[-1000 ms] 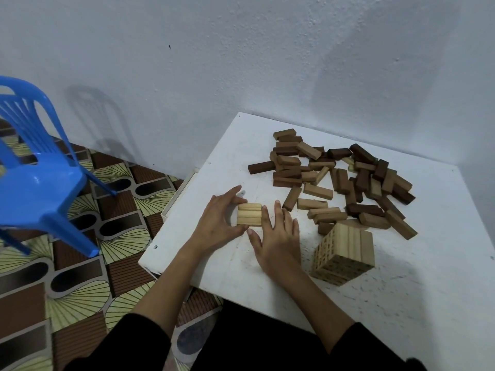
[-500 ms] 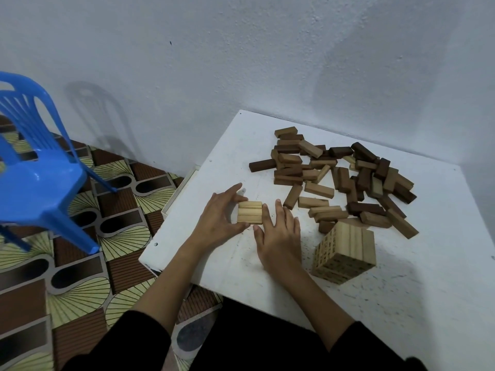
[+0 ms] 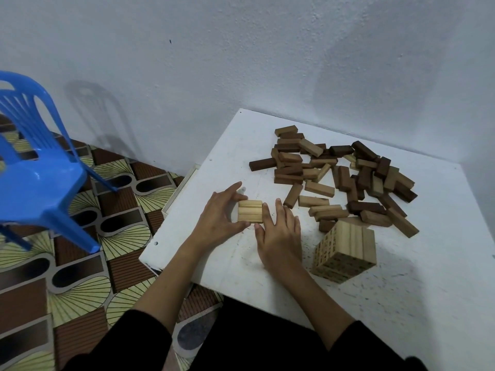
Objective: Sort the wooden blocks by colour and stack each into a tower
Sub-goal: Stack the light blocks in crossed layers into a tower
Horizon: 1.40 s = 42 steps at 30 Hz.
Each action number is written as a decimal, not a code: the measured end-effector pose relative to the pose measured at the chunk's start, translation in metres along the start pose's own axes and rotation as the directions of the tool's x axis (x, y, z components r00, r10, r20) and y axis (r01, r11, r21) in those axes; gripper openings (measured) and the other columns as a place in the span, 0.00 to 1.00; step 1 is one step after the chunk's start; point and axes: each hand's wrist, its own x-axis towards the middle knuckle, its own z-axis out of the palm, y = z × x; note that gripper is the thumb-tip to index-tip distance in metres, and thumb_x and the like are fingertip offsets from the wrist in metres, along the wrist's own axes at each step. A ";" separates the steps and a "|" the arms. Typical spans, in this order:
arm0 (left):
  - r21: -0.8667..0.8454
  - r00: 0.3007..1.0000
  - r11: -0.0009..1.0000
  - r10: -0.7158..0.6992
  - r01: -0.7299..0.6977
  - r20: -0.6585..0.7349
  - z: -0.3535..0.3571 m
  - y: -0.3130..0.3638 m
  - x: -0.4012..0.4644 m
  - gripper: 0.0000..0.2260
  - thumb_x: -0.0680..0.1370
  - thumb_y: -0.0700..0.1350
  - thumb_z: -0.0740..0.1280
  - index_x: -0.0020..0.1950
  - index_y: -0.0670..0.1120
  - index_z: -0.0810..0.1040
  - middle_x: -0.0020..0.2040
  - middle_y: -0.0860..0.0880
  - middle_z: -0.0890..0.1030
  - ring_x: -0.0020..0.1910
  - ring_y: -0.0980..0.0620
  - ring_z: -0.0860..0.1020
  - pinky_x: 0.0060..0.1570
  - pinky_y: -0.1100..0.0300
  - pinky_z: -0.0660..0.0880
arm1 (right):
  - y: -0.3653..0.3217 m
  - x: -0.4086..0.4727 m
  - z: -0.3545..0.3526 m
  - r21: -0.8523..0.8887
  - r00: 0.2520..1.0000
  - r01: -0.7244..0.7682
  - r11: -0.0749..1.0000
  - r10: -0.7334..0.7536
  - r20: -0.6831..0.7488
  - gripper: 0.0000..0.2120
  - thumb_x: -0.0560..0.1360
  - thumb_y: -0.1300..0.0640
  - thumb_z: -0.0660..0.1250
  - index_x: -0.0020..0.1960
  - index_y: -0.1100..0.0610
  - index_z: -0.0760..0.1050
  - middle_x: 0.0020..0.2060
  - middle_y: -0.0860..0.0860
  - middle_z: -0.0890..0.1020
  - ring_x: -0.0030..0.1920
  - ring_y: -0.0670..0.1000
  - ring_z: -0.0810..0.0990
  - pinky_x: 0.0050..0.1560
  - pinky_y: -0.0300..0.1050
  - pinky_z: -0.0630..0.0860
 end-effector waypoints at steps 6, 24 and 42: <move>-0.022 1.000 0.999 0.031 -0.031 -0.002 -0.002 0.001 -0.002 0.39 0.68 0.45 0.77 0.74 0.54 0.61 0.63 0.59 0.75 0.61 0.59 0.66 0.59 0.64 0.62 | 0.001 -0.001 -0.001 -0.002 1.000 0.003 1.000 -0.003 0.028 0.26 0.76 0.46 0.51 0.65 0.58 0.74 0.64 0.61 0.74 0.61 0.62 0.75 0.60 0.59 0.71; -0.233 0.999 0.972 -0.039 0.033 -0.022 -0.027 0.025 0.000 0.43 0.62 0.49 0.77 0.73 0.53 0.61 0.53 0.53 0.77 0.52 0.57 0.76 0.50 0.69 0.74 | -0.021 0.015 -0.052 0.408 0.995 -0.037 0.912 -0.004 0.099 0.23 0.78 0.61 0.60 0.72 0.60 0.61 0.71 0.53 0.64 0.70 0.52 0.61 0.68 0.46 0.63; -0.440 0.911 0.831 0.406 -0.340 0.064 -0.028 0.162 -0.009 0.43 0.62 0.46 0.76 0.74 0.49 0.61 0.56 0.46 0.77 0.52 0.50 0.77 0.52 0.61 0.74 | 0.062 -0.012 -0.213 0.697 0.993 0.060 0.714 -0.116 0.033 0.32 0.68 0.67 0.73 0.64 0.42 0.67 0.55 0.40 0.75 0.49 0.45 0.76 0.44 0.34 0.77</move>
